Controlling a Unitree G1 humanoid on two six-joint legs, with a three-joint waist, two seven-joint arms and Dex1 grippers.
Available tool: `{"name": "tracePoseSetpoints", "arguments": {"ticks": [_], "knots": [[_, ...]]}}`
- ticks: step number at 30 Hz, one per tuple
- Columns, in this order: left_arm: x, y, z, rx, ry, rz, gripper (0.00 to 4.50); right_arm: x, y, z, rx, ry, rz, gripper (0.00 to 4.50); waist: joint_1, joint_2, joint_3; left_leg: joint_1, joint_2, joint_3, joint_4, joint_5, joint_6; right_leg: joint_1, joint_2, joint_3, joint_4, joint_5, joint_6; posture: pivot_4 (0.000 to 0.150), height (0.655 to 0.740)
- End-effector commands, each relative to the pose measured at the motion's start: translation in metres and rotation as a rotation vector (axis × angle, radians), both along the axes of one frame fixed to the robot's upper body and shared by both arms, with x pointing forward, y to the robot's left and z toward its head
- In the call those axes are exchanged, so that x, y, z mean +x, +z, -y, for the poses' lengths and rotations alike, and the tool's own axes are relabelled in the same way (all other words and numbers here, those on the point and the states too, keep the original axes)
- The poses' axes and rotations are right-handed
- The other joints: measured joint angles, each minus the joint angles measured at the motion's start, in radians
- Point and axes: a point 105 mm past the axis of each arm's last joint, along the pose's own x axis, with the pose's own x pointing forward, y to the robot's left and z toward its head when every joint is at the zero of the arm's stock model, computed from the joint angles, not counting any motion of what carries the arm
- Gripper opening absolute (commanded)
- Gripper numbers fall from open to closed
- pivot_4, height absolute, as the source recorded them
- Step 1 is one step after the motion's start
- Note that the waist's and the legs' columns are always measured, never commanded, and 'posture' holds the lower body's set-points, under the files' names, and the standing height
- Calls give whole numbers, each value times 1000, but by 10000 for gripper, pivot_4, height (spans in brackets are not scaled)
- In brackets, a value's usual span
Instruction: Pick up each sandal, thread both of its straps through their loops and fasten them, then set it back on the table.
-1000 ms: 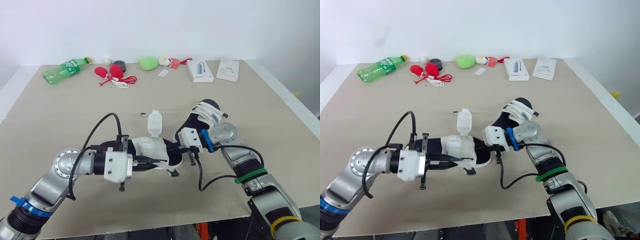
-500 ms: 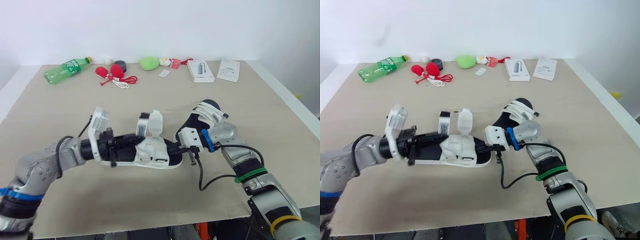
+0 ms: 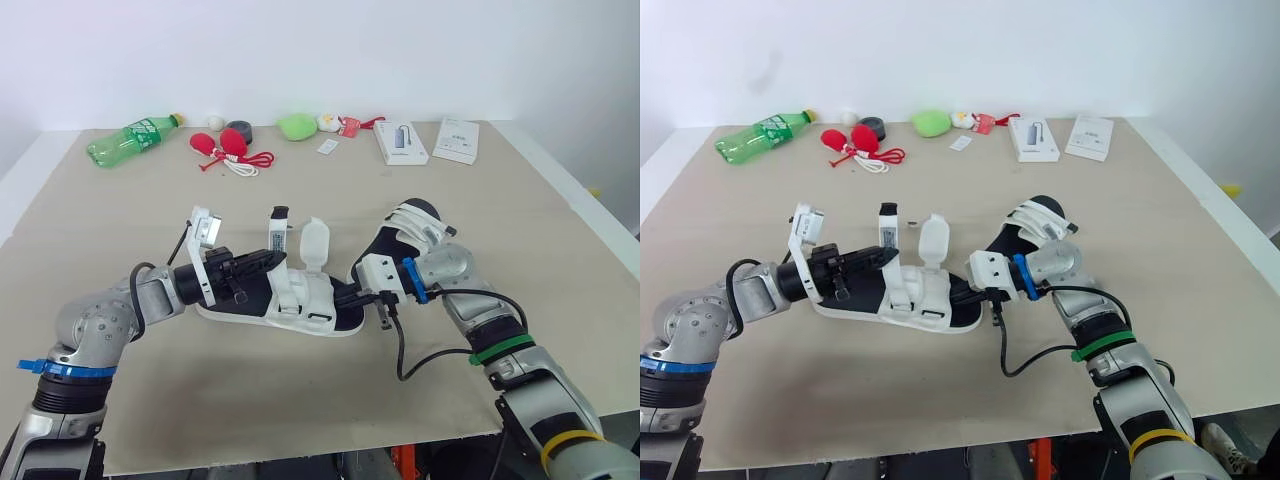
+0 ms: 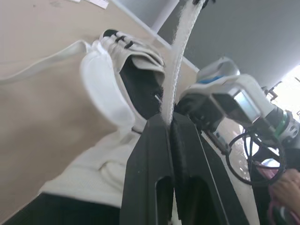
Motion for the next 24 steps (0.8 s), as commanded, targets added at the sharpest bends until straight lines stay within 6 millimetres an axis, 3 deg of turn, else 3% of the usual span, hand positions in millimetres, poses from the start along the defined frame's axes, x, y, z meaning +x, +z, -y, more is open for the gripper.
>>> {"name": "tracePoseSetpoints", "arguments": {"ticks": [1, 7, 18, 23, 24], "knots": [[2, 10, 5, -4, -15, 67, 1252, 0, -17, 10, -75, -37, -38, 0, 0, 0, 0, 0, 0, 0, 0, 0, 0, 0, 0, 0, 0, 0, 0, 1500, 7400], [9, 0, 11, 33, -41, 59, 1252, 1, -17, 9, -70, -42, -36, 0, 0, 0, 0, 0, 0, 0, 0, 0, 0, 0, 0, 0, 0, 0, 0, 1500, 7400], [30, -27, 5, 198, 13, 71, 1252, -1, -18, 12, -64, -57, -38, 0, 0, 0, 0, 0, 0, 0, 0, 0, 0, 0, 0, 0, 0, 0, 0, 1500, 7400], [37, -25, 4, 196, 33, 98, 17073, -1, -17, 11, -63, -56, -36, 0, 0, 0, 0, 0, 0, 0, 0, 0, 0, 0, 0, 0, 0, 0, 0, 1500, 7400], [38, -24, 4, 199, 27, 110, 22440, -1, -17, 11, -64, -55, -34, 0, 0, 0, 0, 0, 0, 0, 0, 0, 0, 0, 0, 0, 0, 0, 0, 1500, 7400]]}}
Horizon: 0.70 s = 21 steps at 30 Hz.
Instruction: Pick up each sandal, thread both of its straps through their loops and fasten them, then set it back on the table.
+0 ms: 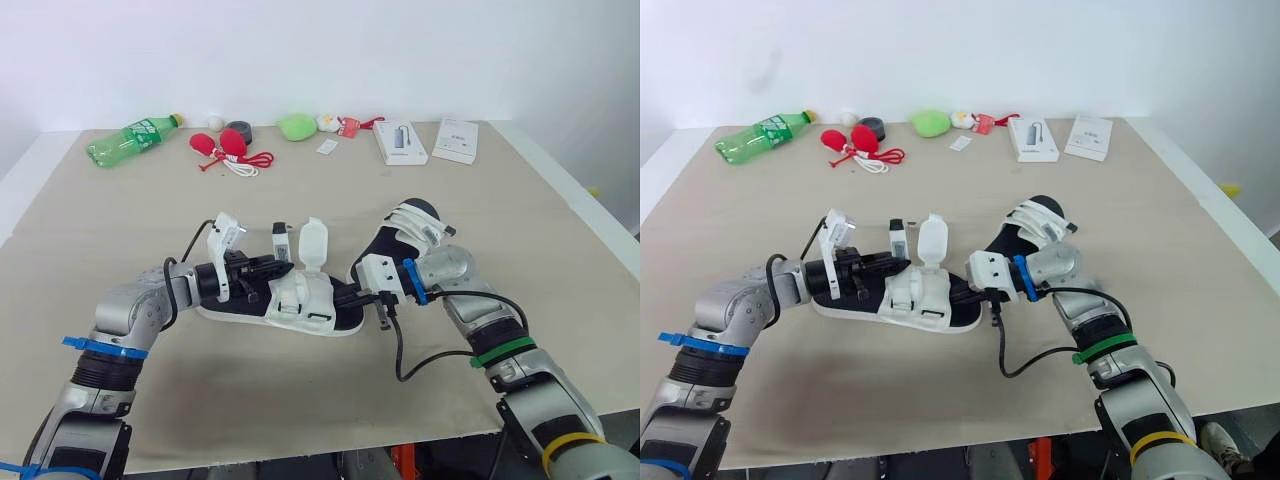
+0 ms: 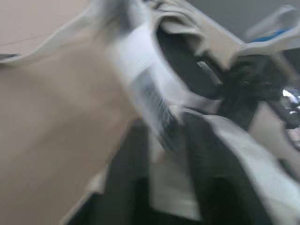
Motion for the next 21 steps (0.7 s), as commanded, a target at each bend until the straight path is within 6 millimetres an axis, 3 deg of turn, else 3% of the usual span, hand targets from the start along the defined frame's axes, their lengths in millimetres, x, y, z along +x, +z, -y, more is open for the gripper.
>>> {"name": "tracePoseSetpoints", "arguments": {"ticks": [1, 4, 5, 14, 18, 21], "knots": [[5, 12, 0, 2, -7, 80, 26515, 0, -17, 11, -72, -35, -36, 0, 0, 0, 0, 0, 0, 0, 0, 0, 0, 0, 0, 0, 0, 0, 0, 1500, 7400], [7, 13, -3, 29, -10, 121, 40604, 0, -17, 10, -74, -32, -35, 0, 0, 0, 0, 0, 0, 0, 0, 0, 0, 0, 0, 0, 0, 0, 0, 1500, 7400], [7, 13, -4, 38, -9, 135, 43426, 0, -17, 10, -74, -32, -34, 0, 0, 0, 0, 0, 0, 0, 0, 0, 0, 0, 0, 0, 0, 0, 0, 1500, 7400], [15, 32, -23, 76, -6, 231, 43426, -1, -18, 12, -80, -31, -31, 0, 0, 0, 0, 0, 0, 0, 0, 0, 0, 0, 0, 0, 0, 0, 0, 1500, 7400], [12, 46, -21, 48, -37, 274, 43426, -1, -19, 12, -83, -31, -29, 0, 0, 0, 0, 0, 0, 0, -1, 0, 0, 0, 0, 0, 0, 0, 0, 1500, 7400], [10, 55, -18, -10, -52, 266, 35632, -1, -18, 12, -80, -31, -28, 0, 0, 0, 0, 0, 0, 0, -1, 0, 0, 0, 0, 0, 0, 0, 0, 1500, 7400]]}}
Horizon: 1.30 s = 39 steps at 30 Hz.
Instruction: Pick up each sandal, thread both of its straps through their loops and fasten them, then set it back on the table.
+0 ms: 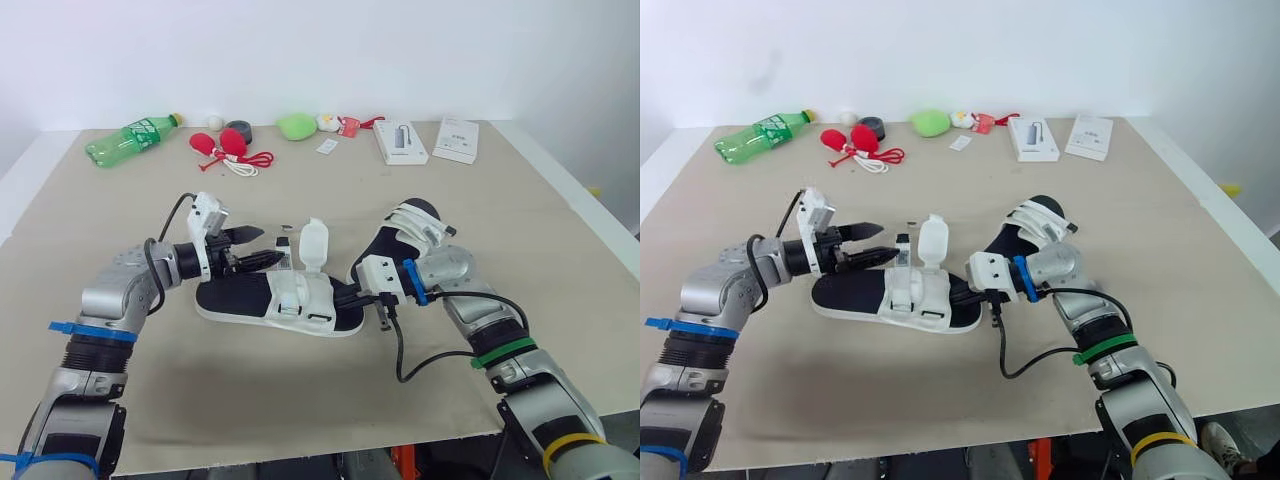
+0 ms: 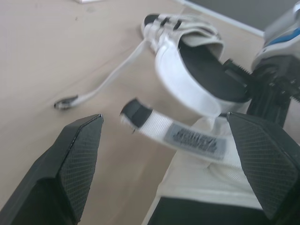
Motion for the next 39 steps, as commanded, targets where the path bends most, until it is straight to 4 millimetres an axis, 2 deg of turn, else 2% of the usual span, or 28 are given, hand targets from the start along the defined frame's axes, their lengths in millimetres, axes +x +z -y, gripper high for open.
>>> {"name": "tracePoseSetpoints", "arguments": {"ticks": [1, 6, 8, 9, 14, 21, 32, 36, 39], "knots": [[-4, 27, 5, -78, -50, 49, 33339, 0, -19, 11, -79, -37, -37, 0, 0, 0, 0, 0, 0, 0, 0, 0, 0, 0, 0, 0, 0, 0, 0, 1500, 7400], [-12, 9, 14, -60, -121, -43, 9400, 0, -19, 11, -80, -37, -34, 0, 0, 0, 0, 0, 0, 0, 0, 0, 0, 0, 0, 0, 0, 0, 0, 1500, 7400], [-18, -1, 20, -42, -178, -107, 1944, 1, -19, 11, -79, -38, -32, 0, 0, 0, 0, 0, 0, 0, 0, 0, 0, 0, 0, 0, 0, 0, 0, 1500, 7400], [-19, -5, 22, -34, -195, -128, 889, 1, -18, 11, -79, -38, -31, 0, -1, 0, 0, 0, 0, 0, 0, 0, 0, 0, 0, 0, 0, 0, 0, 1500, 7400], [-12, -10, 26, -18, -232, -197, 889, 2, -18, 11, -79, -42, -28, 0, -1, 0, 0, 0, 0, 0, 0, 0, 0, 0, 0, 0, 0, 0, 0, 1500, 7400], [12, -14, 21, 26, -178, -274, 889, 3, -16, 13, -77, -55, -22, 0, -1, 0, 0, 0, 0, 0, 0, 0, 0, 0, 0, 0, 0, 0, 0, 1500, 7400], [32, -31, 12, 153, -73, -241, 889, 3, -17, 15, -77, -68, -23, 0, -1, 0, 0, -1, 0, -1, 0, 0, 0, -1, 1, 0, 0, 0, 1, 1500, 7400], [20, -27, 19, 123, -168, -232, 889, 4, -17, 13, -75, -65, -22, 0, -1, 0, 0, -2, 0, -1, 0, 0, 0, -1, 1, 0, 0, 0, 1, 1500, 7400], [0, -30, 24, 130, -269, -264, 889, 4, -17, 13, -75, -63, -22, 0, -1, 0, 0, -2, 0, -1, -1, 0, 0, -1, 1, 0, 0, 0, 1, 1500, 7400]]}}
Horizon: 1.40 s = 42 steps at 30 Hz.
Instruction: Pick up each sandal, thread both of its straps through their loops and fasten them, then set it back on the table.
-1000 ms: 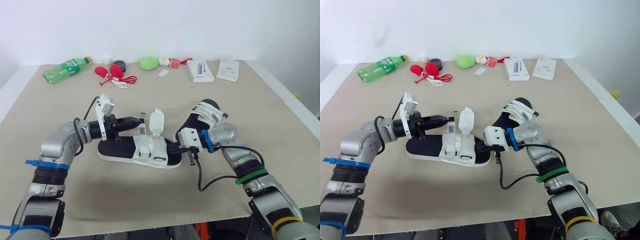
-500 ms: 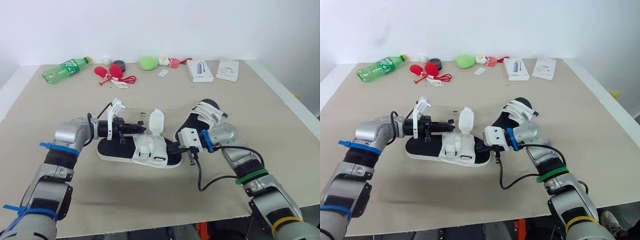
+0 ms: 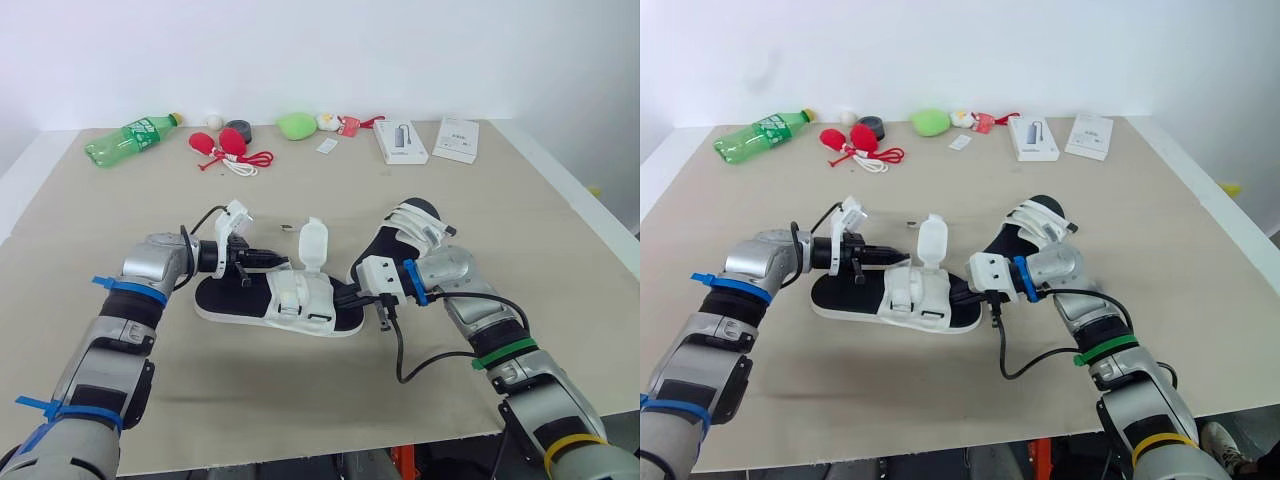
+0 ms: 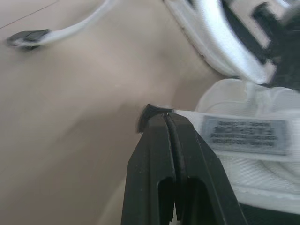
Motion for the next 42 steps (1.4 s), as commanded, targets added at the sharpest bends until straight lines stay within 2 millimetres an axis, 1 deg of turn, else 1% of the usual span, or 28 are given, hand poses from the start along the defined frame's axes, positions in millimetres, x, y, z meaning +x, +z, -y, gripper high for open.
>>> {"name": "tracePoseSetpoints", "arguments": {"ticks": [1, 4, 7, 12, 14, 17, 20, 21, 22, 23, 25, 26, 27, 28, 29, 31, 32, 37, 42], "knots": [[-22, 4, 8, -13, -122, -16, 889, 4, -17, 12, -73, -58, -34, 0, 0, 0, 0, 0, 0, 0, 0, 0, 0, 0, 0, 0, 0, 0, 0, 1500, 7400], [-32, 2, 9, -11, -149, -36, 889, 4, -16, 12, -73, -56, -35, 0, 0, 0, 0, 0, 0, 0, -1, 0, 0, 0, 0, 0, 0, 0, 0, 1500, 7400], [-35, 0, 10, 5, -151, -32, 889, 4, -16, 12, -72, -56, -35, 0, 0, 0, 0, 0, 0, 0, -1, 0, 0, 0, 0, 0, 0, 0, 0, 1500, 7400], [-25, -3, 6, 25, -77, 13, 889, 5, -16, 11, -72, -54, -35, 0, 1, 0, 0, 0, 0, -1, -1, 0, 0, 1, 0, 0, 0, 0, 0, 1500, 7400], [-22, 1, 6, 9, -63, 26, 889, 4, -16, 11, -73, -52, -36, 0, 0, 0, 0, 0, 0, -1, -1, 0, 0, 1, 0, 0, 0, 0, 0, 1500, 7400], [-17, 12, 3, -39, -23, 19, 889, 3, -17, 12, -74, -52, -37, 0, 0, 0, 0, 0, 0, -1, -1, 0, 0, 1, 0, 0, 0, 0, 0, 1500, 7400], [-14, 25, -10, -124, 38, -67, 889, 2, -17, 13, -76, -54, -37, 0, 0, 0, 0, 0, 0, -1, -1, 0, 0, 1, 0, 0, 0, 0, 0, 1500, 7400], [-15, 29, -13, -141, 42, -77, 5858, 2, -17, 14, -77, -55, -37, 0, 0, 0, 0, 0, 0, -1, -1, 0, 0, 0, 0, 0, 0, 0, 0, 1500, 7400], [-16, 33, -16, -155, 48, -77, 6887, 2, -18, 15, -78, -57, -38, 0, 0, 0, 0, 0, 0, -1, -1, 0, 0, 0, 0, 0, 0, 0, 0, 1500, 7400], [-16, 37, -19, -173, 59, -82, 12661, 2, -18, 15, -79, -58, -38, 0, -1, 0, 0, 0, 0, -1, -1, 0, 0, 0, 0, 0, 0, 0, 0, 1500, 7400], [-14, 45, -23, -227, 90, -106, 21708, 1, -19, 16, -81, -60, -39, 0, -1, 0, 0, 0, 0, -1, -1, 0, 0, 0, 1, 0, 0, 0, 0, 1500, 7400], [-13, 49, -24, -260, 102, -125, 23686, 1, -19, 17, -82, -60, -39, 0, -1, 0, 0, 0, 0, -1, -1, 0, 0, 0, 1, 0, 0, 0, 0, 1500, 7400], [-13, 51, -23, -295, 110, -174, 24436, 1, -20, 16, -82, -59, -40, 0, 0, 0, 0, 0, 0, -1, -1, 0, 0, 0, 1, 0, 0, 0, 0, 1500, 7400], [-15, 50, -18, -322, 104, -234, 30980, 0, -20, 16, -83, -57, -40, 0, 1, 0, 0, 0, 0, -1, -1, 0, 0, 0, 1, 0, 0, 0, 0, 1500, 7400], [-16, 49, -13, -348, 98, -274, 35931, 0, -20, 16, -85, -54, -37, 0, 1, 0, 0, 0, 0, -1, -1, 0, 0, 0, 1, 0, 0, 0, 0, 1500, 7400], [-16, 48, -4, -403, 108, -342, 40138, 0, -21, 15, -89, -51, -33, 0, 2, 0, 0, 0, 0, -2, -1, 0, 0, 0, 1, 0, 0, 0, 0, 1500, 7400], [-15, 47, -1, -425, 117, -364, 44312, 0, -21, 15, -89, -51, -32, 0, 1, 0, 0, 0, -1, -2, 0, 0, 0, 1, 1, 0, 0, 0, 1, 1500, 7400], [-3, 43, 12, -505, 183, -440, 44767, 0, -21, 15, -88, -51, -30, 0, 0, 0, 0, 0, -1, -4, -1, 0, 0, 1, 1, -1, 0, 0, 2, 1500, 7400], [19, 35, 13, -527, 308, -482, 44767, 0, -21, 16, -91, -55, -27, 0, 1, 0, 0, 0, -1, -8, 0, 0, 0, 3, 3, -3, 0, 0, 2, 1500, 7400]]}}
